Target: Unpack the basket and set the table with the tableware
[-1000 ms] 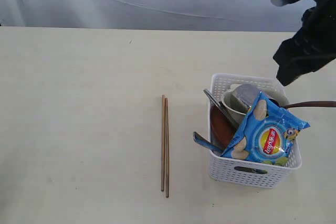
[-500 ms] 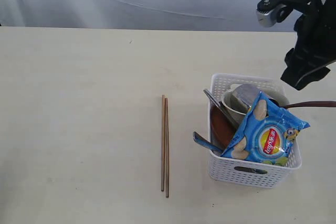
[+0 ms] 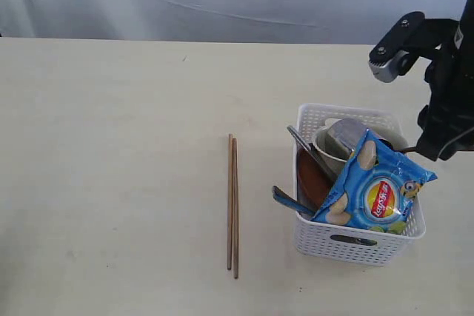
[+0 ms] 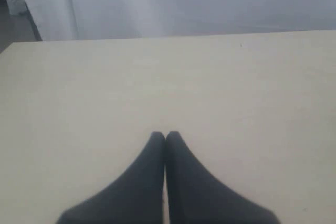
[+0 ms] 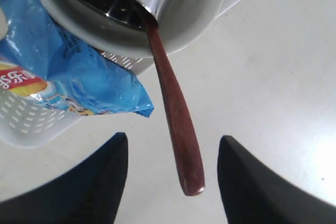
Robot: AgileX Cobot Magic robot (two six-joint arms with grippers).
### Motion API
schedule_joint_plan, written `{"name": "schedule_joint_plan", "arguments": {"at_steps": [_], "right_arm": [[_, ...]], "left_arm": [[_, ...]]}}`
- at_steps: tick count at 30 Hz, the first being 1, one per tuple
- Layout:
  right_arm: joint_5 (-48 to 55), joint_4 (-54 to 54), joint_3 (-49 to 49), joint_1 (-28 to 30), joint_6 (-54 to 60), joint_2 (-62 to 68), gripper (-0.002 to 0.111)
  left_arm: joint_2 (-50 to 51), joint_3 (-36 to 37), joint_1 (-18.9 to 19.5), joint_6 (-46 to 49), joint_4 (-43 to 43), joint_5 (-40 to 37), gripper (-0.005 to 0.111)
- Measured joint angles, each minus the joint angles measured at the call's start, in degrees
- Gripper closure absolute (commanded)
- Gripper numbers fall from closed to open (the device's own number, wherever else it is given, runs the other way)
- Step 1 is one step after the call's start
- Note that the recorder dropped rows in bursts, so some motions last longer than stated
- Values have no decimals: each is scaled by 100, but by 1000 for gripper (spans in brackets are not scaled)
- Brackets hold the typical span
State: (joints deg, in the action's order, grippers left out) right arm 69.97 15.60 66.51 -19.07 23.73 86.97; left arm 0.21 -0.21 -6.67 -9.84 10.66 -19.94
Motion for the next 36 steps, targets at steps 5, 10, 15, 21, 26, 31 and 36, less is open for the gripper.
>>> {"name": "schedule_joint_plan", "arguments": {"at_steps": [5, 10, 15, 21, 26, 31, 36], "right_arm": [[0, 22, 0, 2, 0, 0, 59], [0, 24, -39, 2, 0, 133, 59], [0, 49, -61, 2, 0, 349, 59], [0, 214, -61, 2, -23, 407, 59], [0, 364, -61, 2, -61, 407, 59], [0, 469, -61, 2, -124, 407, 59], [-36, 495, -61, 2, -124, 407, 59]], "left_arm": [[0, 0, 0, 0, 0, 0, 107], [0, 0, 0, 0, 0, 0, 107], [0, 0, 0, 0, 0, 0, 107], [0, 0, 0, 0, 0, 0, 107], [0, 0, 0, 0, 0, 0, 107], [0, 0, 0, 0, 0, 0, 107], [0, 0, 0, 0, 0, 0, 107]]}}
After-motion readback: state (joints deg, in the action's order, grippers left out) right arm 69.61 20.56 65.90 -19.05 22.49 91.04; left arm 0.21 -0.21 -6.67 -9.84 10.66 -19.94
